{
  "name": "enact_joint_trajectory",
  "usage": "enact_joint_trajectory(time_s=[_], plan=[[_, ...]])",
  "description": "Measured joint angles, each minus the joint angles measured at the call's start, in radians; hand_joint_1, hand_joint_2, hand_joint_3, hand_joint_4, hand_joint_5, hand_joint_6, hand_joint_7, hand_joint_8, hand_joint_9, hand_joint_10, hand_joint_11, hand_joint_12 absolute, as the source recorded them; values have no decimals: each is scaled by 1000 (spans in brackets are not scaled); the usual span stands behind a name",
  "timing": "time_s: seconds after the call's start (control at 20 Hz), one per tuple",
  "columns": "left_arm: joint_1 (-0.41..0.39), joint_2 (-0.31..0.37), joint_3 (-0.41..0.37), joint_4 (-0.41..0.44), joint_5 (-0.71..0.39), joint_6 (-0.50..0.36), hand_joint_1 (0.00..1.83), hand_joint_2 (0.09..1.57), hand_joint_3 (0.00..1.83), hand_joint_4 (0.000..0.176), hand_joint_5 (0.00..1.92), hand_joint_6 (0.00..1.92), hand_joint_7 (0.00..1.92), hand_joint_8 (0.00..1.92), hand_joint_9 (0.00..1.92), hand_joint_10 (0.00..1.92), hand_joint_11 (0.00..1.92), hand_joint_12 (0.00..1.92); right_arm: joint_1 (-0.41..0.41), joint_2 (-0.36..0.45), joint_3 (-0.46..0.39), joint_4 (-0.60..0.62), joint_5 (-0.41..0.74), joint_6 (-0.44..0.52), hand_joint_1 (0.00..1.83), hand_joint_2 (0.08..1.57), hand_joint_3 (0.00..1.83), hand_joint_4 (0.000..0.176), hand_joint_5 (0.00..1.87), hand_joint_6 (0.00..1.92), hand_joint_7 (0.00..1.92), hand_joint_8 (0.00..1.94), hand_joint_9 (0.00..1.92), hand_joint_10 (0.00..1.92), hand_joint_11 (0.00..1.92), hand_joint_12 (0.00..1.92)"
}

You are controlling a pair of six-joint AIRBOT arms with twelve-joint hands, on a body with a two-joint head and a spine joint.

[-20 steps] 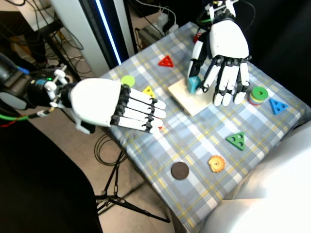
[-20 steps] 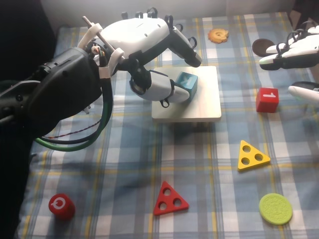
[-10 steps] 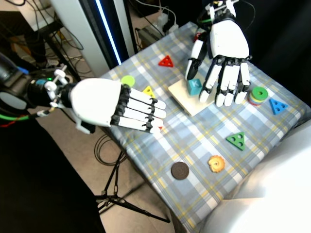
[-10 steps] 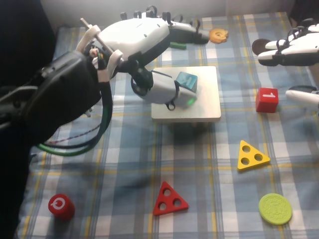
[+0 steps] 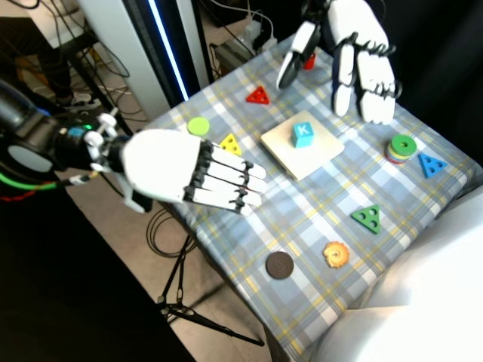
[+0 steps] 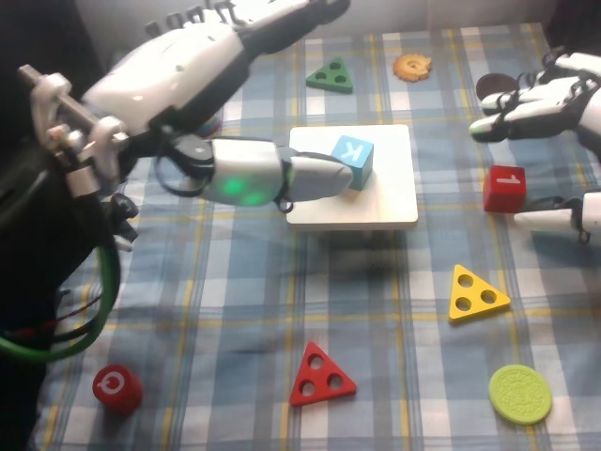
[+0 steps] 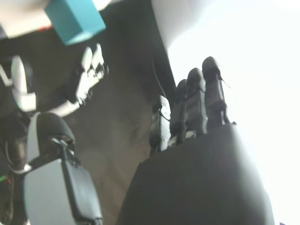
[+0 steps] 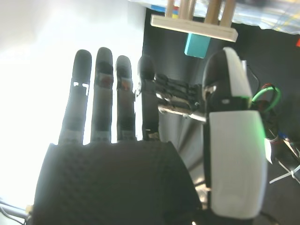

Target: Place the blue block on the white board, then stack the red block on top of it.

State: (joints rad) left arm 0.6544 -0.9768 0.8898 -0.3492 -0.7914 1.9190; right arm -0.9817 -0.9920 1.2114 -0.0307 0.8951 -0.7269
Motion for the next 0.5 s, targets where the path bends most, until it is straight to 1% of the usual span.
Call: enact_joint_trajectory(time_s=[0.1,0.15,0.2,0.4,0.5], plan=[[20,26,-14,51,-62,-105,737,874,3,176,219,12,136,8,77,3,0,0,12,-23,24,5,-47,0,895,1007,1,0,674,16,523,11,554,12,120,1088],[25,32,-14,62,-76,-134,739,876,4,176,223,12,149,12,91,9,0,0,16,-27,31,7,-58,-1,911,1001,0,0,714,9,553,8,580,13,144,1093],[32,35,-14,62,-89,-145,740,876,4,176,224,12,152,13,94,10,0,0,19,-32,39,12,-68,-2,914,1000,0,0,723,7,559,7,587,14,150,1094],[48,40,-27,56,-119,-147,761,865,0,176,236,8,172,10,151,20,10,4,44,-57,74,28,-117,-12,921,1026,2,0,805,9,603,7,611,11,133,1078],[51,41,-31,57,-119,-148,774,856,0,176,235,5,174,7,160,17,26,12,52,-72,83,32,-143,-31,931,1024,0,0,844,15,632,13,634,17,146,1080]])
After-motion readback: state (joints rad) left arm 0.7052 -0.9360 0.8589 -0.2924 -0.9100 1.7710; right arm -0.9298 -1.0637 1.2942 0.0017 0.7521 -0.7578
